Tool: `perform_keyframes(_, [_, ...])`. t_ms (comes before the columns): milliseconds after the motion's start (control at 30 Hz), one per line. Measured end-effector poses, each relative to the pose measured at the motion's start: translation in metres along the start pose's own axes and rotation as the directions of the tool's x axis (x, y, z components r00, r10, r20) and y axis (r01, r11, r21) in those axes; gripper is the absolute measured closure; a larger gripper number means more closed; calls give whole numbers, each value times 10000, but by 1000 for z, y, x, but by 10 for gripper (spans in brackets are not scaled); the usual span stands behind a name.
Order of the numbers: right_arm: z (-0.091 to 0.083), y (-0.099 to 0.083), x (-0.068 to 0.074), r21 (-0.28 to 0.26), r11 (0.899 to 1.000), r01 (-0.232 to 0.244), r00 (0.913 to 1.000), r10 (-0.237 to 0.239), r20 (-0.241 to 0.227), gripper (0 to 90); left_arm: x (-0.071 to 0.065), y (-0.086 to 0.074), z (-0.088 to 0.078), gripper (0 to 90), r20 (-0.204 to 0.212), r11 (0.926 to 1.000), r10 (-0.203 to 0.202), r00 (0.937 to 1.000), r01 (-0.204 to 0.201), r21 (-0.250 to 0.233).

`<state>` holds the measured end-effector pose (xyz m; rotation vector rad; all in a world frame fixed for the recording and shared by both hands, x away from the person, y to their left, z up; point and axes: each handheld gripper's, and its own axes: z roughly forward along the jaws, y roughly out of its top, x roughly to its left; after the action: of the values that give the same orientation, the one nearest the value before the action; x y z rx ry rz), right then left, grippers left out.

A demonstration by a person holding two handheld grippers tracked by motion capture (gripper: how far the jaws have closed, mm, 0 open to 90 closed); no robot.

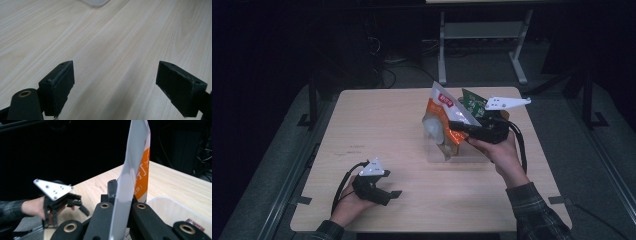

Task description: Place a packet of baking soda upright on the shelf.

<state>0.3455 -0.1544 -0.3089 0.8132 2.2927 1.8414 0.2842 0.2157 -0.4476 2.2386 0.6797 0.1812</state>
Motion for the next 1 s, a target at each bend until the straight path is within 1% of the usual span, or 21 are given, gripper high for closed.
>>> perform_keyframes(167, [13,1,-12,-61,9999,-96,9993,98,374,900,0,0,0,146,-29,10000,50,10000,-50,40])
perform_keyframes(300, [20,-1,-19,-16,9997,-224,9983,225,530,900,0,0,0,146,-25,10000,46,10000,-46,22])
perform_keyframes(500, [22,-5,-23,39,9997,-256,9968,252,754,900,-1,0,1,146,-6,10000,29,10000,-29,2])
perform_keyframes(600, [23,-8,-26,63,9996,-262,9960,255,858,900,-1,0,1,146,8,10000,82,10000,-82,27])
perform_keyframes(667, [23,-10,-29,158,9994,-305,9954,290,918,900,-1,0,1,146,19,9999,114,9999,-114,84])
perform_keyframes(700, [23,-10,-30,203,9993,-327,9948,305,973,900,-1,0,2,146,15,10000,60,10000,-60,50])
perform_keyframes(800, [24,-14,-33,262,9988,-413,9938,384,1044,900,-1,0,2,146,12,9998,124,9999,-125,126])
perform_keyframes(833, [24,-15,-34,324,9987,-381,9934,343,1095,900,-1,0,2,146,10,9998,130,9999,-130,137])
perform_keyframes(900, [24,-16,-35,271,9985,-467,9934,436,1065,900,-1,0,2,146,1,9998,147,9999,-147,151])
perform_keyframes(1000, [23,-17,-37,314,9985,-452,9917,410,1220,900,-2,0,2,146,30,9998,88,10000,-89,173])
